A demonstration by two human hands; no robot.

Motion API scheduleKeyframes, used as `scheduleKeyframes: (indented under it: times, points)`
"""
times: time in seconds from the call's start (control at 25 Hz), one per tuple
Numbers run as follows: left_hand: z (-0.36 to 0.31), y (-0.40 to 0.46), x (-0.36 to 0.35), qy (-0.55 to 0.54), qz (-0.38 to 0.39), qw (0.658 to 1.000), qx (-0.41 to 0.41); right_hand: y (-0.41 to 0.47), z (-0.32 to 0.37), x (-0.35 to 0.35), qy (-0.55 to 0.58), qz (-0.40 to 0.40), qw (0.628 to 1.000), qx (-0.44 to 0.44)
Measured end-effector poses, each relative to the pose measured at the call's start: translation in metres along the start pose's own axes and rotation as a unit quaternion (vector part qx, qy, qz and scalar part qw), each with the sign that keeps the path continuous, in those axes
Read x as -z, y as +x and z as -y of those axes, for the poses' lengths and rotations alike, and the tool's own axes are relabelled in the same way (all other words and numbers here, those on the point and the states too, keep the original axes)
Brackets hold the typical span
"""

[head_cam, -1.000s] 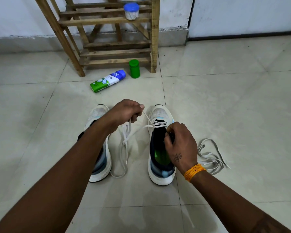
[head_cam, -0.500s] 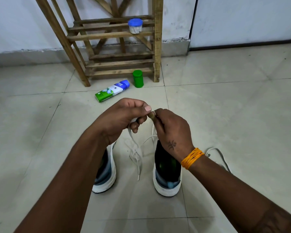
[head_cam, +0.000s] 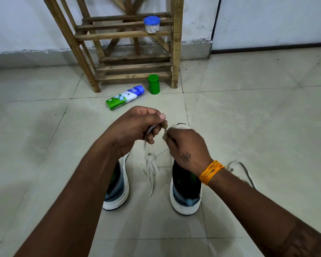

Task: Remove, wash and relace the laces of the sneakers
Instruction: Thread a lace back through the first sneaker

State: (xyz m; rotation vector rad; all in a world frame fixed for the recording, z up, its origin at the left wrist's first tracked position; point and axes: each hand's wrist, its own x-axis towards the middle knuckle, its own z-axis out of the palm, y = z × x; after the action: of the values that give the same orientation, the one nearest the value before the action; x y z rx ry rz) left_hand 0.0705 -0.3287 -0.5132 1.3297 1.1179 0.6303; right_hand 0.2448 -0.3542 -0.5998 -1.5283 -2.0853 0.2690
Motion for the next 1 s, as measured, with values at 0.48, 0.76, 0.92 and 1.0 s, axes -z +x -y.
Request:
scheduleKeyframes:
  times: [0.48,0.76,0.92,1.0]
  points:
    - [0.006,0.002,-0.006,0.006,-0.002,1.0,0.026,-0.001,-0.02,-0.004,0.043,0.063,0.995,-0.057]
    - [0.013,0.004,-0.006,0.015,-0.026,0.999,0.043,-0.002,-0.001,0.005,0.089,-0.086,0.992,0.005]
    - [0.02,0.008,-0.01,0.06,-0.116,0.991,0.041,-0.006,-0.017,-0.008,0.087,-0.063,0.993,-0.041]
    - [0.021,0.007,-0.01,0.032,-0.117,0.992,0.028,-0.01,-0.019,-0.012,0.083,-0.05,0.994,-0.055]
